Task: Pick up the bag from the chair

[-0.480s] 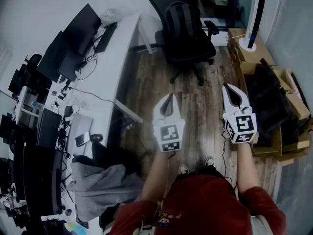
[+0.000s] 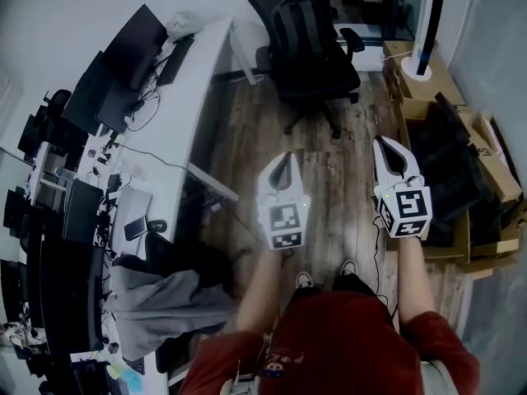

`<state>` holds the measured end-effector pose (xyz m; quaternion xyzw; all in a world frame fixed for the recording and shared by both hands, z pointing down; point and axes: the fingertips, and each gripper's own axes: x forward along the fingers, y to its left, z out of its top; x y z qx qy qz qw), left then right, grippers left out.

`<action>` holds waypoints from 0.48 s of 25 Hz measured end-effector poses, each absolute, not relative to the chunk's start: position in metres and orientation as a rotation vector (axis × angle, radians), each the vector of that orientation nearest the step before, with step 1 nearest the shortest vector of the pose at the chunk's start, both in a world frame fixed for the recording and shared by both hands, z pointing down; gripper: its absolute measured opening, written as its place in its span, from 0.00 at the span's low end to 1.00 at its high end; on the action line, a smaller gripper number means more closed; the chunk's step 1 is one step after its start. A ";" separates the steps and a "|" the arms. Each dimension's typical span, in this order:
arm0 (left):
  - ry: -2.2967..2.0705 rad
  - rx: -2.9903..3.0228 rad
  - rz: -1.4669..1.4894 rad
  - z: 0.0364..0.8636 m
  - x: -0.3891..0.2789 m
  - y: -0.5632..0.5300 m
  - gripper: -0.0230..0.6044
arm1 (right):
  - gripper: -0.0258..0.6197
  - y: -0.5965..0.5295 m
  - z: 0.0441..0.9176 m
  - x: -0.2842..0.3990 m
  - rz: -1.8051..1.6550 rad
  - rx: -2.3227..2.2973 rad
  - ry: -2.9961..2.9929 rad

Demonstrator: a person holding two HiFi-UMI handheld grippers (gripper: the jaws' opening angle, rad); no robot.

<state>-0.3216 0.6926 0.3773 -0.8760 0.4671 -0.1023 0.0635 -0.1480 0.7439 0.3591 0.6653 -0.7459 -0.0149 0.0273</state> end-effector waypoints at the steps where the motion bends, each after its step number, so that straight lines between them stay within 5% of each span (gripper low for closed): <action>1: 1.409 -2.645 -0.313 0.378 -0.315 0.694 0.03 | 0.04 0.745 0.360 -0.142 -0.038 2.056 -2.310; 12: 1.406 -2.642 -0.346 0.389 -0.250 0.706 0.03 | 0.04 0.752 0.370 -0.082 0.002 2.025 -2.374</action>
